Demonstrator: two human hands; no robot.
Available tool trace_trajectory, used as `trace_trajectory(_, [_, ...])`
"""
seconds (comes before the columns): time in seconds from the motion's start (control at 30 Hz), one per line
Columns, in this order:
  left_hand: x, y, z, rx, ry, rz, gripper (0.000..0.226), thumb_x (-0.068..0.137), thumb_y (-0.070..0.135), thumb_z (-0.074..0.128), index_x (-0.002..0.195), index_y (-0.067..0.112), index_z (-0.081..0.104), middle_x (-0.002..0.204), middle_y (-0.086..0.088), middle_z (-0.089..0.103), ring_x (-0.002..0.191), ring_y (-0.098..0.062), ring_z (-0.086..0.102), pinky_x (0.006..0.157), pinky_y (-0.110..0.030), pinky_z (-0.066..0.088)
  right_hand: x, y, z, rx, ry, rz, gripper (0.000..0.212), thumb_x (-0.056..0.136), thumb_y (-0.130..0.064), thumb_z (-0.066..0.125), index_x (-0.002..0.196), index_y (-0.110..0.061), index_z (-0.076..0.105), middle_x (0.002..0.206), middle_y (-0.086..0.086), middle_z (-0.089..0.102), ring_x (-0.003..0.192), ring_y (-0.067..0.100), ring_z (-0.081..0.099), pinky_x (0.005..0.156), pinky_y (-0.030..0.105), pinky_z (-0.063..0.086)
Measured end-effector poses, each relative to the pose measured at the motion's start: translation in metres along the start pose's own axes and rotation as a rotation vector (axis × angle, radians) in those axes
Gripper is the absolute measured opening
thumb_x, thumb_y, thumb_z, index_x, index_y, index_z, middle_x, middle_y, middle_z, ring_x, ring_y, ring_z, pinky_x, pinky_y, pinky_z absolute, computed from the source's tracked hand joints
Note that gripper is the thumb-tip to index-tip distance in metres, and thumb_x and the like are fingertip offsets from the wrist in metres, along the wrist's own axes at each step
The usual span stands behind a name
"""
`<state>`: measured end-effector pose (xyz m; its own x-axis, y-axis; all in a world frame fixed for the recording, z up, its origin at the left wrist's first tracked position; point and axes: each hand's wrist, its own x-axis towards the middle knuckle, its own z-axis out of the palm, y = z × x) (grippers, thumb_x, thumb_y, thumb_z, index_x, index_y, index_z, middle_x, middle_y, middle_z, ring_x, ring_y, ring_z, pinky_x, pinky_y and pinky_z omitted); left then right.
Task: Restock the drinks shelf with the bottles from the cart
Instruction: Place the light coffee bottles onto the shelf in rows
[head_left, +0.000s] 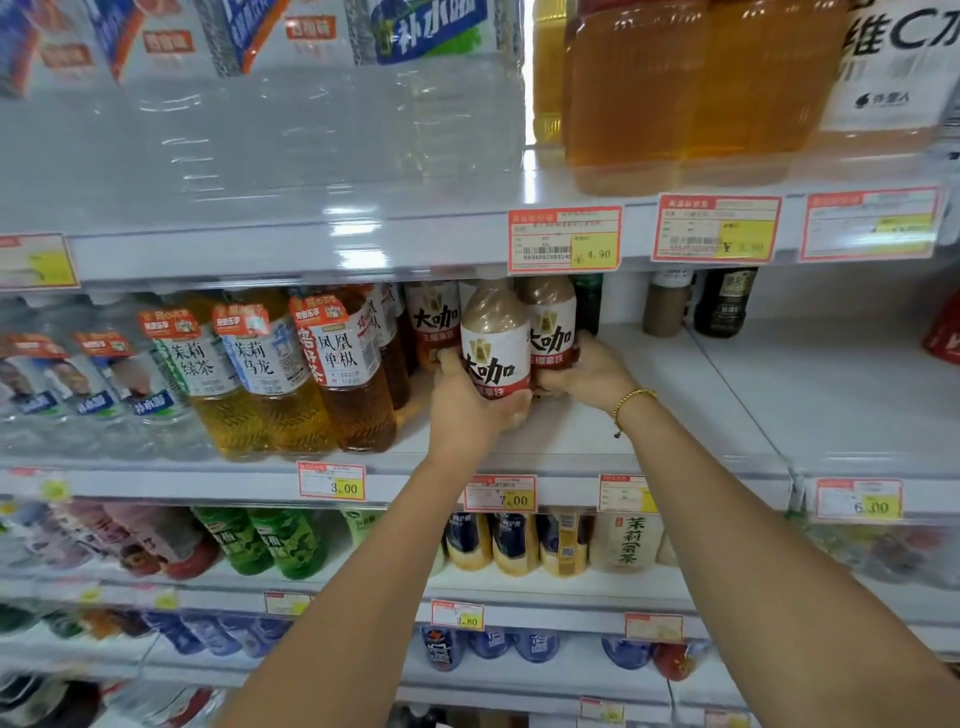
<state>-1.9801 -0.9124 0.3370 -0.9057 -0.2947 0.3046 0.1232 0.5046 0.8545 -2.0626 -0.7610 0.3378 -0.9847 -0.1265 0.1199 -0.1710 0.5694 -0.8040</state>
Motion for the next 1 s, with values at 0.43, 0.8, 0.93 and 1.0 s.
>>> trace_trajectory(0.43, [0.005,-0.01,-0.016,0.086,0.089,-0.06,0.08,0.067,0.027,0.082,0.128,0.006,0.035,0.124,-0.014,0.047,0.106,-0.026,0.052,0.078,-0.027,0.043,0.027,-0.011,-0.005,-0.161,0.111,0.065,0.043,0.079,-0.029,0.07,0.117,-0.01,0.062,0.124,0.015,0.063,0.114,0.031,0.057,0.085,0.028,0.043])
trace_trajectory(0.8, [-0.008,-0.01,-0.022,0.269,0.059,-0.046,0.064,0.076,0.028,0.071,0.126,0.0,0.04,0.121,-0.017,0.051,0.108,-0.033,0.053,0.081,-0.032,0.044,-0.016,-0.039,0.009,-0.129,0.146,-0.058,0.033,0.084,-0.033,0.062,0.076,-0.001,0.066,0.073,0.01,0.063,0.066,0.018,0.056,0.053,0.022,0.038])
trace_trajectory(0.93, [-0.03,-0.026,-0.041,0.469,-0.002,0.074,0.044,0.085,0.027,0.06,0.124,0.01,0.05,0.108,-0.013,0.063,0.095,-0.033,0.061,0.073,-0.035,0.049,-0.042,-0.059,0.04,0.0,-0.1,-0.134,0.045,0.075,-0.038,0.074,0.108,-0.011,0.062,0.106,0.0,0.068,0.094,0.012,0.063,0.085,0.022,0.051])
trace_trajectory(1.0, [-0.041,-0.032,-0.053,0.53,0.011,0.132,0.029,0.088,0.027,0.056,0.111,0.01,0.061,0.101,-0.012,0.067,0.091,-0.031,0.061,0.073,-0.038,0.052,-0.043,-0.062,0.047,-0.046,-0.078,-0.135,0.058,0.07,-0.038,0.079,0.114,-0.008,0.056,0.117,0.003,0.064,0.106,0.018,0.06,0.09,0.03,0.05])
